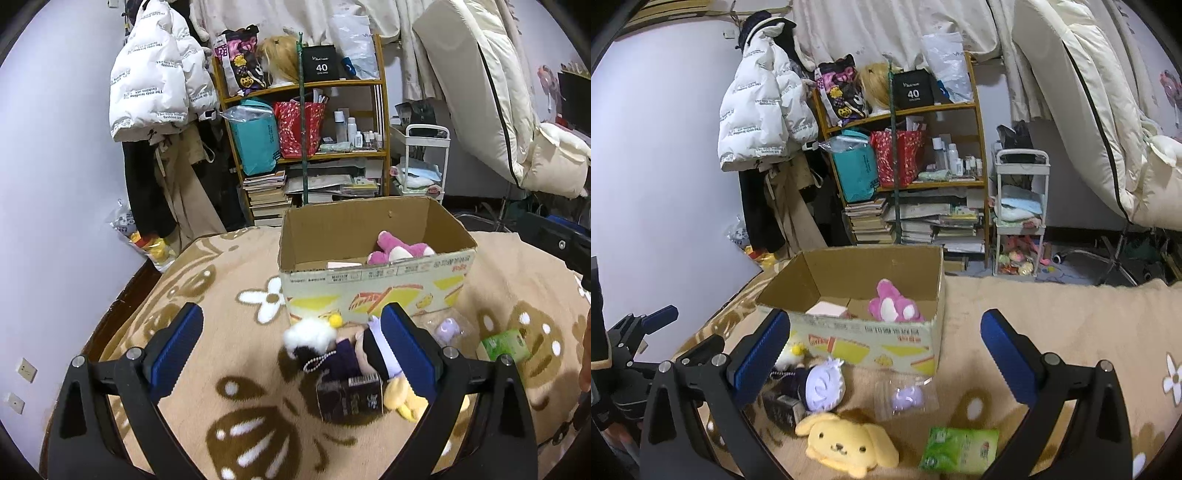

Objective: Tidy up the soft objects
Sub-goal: 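Open both tools over the cardboard box, dropping sponge and pink plush inside, then grasp the black Face box with the left tool while the right tool grasps the yellow dog plush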

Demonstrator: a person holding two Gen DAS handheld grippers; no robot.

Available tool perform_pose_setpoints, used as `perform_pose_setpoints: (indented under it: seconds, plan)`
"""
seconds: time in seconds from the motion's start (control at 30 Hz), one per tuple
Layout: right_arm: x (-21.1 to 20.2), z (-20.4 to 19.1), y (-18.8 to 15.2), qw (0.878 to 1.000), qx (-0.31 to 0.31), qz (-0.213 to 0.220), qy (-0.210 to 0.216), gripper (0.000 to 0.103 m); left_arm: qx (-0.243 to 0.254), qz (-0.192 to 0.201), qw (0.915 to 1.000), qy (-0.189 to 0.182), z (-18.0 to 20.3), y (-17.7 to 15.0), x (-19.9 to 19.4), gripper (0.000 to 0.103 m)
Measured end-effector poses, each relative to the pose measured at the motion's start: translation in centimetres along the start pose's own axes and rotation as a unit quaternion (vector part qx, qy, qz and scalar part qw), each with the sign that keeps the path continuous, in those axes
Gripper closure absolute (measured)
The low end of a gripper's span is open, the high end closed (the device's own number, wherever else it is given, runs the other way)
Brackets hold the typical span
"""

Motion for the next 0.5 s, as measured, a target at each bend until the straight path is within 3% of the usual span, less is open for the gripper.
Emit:
perform_pose_setpoints:
  seconds: [0.5]
  plan:
    - [-1.1, 0.6, -2.2, 0.998, 0.021, -0.058, -0.022, 0.000, -0.032, -0.044, 0.9985, -0.007, -1.2, -1.6, -1.1, 0.007]
Point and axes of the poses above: each gripper's, at about its wrist camera, not at the fingertips, and x roughly the way its jaws point, z to its right, y to its top, the point moved 1 cm from there along x, roughly the way its jaws point, and after that the axes turned 6 degrees about z, right-handed, at the moved point
